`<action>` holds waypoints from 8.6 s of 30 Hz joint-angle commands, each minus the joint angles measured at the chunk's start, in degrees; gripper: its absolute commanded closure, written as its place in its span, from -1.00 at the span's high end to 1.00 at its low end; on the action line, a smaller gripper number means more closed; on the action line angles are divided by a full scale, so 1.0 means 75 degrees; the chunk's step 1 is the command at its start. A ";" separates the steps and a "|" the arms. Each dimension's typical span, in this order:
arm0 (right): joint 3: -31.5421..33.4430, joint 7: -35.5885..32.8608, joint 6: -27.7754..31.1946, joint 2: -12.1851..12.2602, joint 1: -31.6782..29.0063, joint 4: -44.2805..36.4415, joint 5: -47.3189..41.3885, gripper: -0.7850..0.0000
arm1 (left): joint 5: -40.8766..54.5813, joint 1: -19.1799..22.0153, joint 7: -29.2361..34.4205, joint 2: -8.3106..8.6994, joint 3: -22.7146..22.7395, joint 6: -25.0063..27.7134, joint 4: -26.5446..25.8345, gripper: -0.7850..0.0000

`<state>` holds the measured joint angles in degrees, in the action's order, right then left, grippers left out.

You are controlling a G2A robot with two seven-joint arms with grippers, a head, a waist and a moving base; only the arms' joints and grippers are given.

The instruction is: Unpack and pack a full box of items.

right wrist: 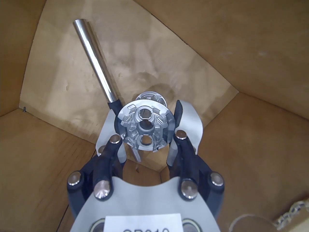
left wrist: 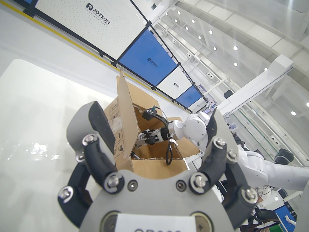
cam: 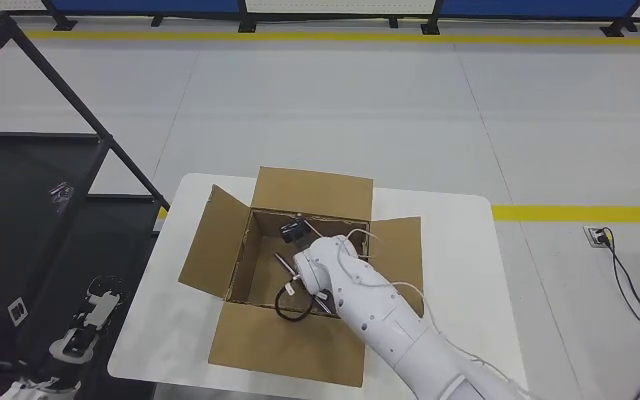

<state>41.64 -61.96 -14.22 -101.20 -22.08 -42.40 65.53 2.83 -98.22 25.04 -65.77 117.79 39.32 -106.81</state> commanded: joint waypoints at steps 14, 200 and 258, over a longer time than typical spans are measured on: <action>0.0362 0.0156 0.0041 0.0066 -0.0253 -0.0584 0.0259 1.00 | 0.0000 0.0000 0.0000 0.0000 0.0000 0.0000 0.0000 1.00; 0.4124 0.0005 0.1401 0.2703 -0.2006 -0.3398 -0.8766 1.00 | -0.3014 0.2524 -0.0550 0.1270 -0.4681 -0.2073 0.0446 1.00; 0.3842 -0.0121 0.2361 0.2834 -0.2608 -0.3712 -0.9150 1.00 | 0.1771 0.3334 0.0078 0.0863 -0.4592 -0.4158 0.3767 1.00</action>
<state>70.45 -62.87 3.48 -79.95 -41.64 -70.24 -3.10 14.66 -74.12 25.40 -59.09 84.02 8.72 -79.49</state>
